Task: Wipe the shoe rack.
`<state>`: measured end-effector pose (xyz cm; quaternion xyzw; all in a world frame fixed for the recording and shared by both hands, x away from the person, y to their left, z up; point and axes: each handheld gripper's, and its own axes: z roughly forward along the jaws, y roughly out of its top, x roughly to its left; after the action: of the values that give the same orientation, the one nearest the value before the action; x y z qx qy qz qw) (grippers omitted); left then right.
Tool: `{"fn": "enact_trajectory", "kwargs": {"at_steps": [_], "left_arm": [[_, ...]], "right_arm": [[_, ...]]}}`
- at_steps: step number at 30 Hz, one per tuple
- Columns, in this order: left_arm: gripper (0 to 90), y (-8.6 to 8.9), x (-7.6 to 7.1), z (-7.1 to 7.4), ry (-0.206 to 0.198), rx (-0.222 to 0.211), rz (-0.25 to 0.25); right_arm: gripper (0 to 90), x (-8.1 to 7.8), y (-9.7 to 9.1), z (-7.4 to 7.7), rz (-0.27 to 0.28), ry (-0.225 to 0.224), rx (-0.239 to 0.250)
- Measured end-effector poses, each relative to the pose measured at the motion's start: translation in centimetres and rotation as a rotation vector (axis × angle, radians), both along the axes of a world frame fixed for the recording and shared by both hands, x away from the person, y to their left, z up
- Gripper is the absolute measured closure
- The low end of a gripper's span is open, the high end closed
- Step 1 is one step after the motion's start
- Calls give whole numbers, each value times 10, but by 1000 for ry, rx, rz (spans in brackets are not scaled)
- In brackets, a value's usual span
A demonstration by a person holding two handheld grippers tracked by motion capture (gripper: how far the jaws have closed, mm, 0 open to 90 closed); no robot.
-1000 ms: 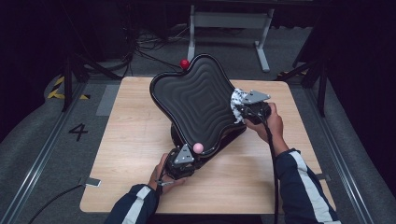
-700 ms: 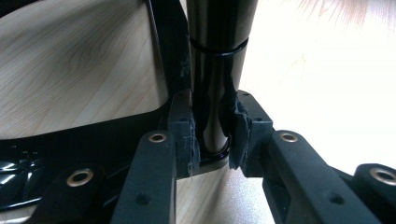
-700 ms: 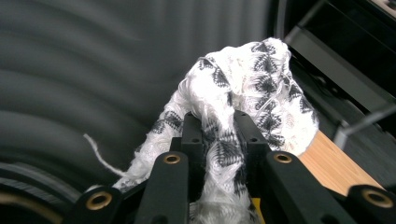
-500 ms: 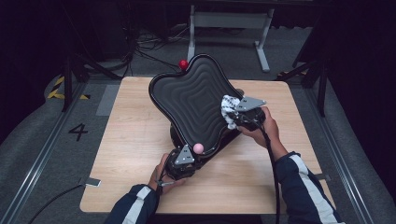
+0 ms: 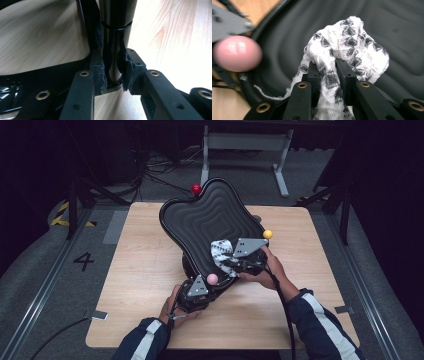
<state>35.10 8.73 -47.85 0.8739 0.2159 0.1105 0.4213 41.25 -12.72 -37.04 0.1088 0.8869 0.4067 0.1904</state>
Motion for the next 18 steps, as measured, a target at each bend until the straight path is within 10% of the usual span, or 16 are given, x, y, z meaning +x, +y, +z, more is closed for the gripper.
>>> {"fn": "enact_trajectory", "kwargs": {"at_steps": [11, 18], "left_arm": [[728, 0, 0, -1, -3, -9, 4], [729, 0, 0, 0, -2, -1, 2]], "right_arm": [[761, -10, 1, -2, 49, 94, 54], [760, -24, 11, -5, 66, 72, 30]]}}
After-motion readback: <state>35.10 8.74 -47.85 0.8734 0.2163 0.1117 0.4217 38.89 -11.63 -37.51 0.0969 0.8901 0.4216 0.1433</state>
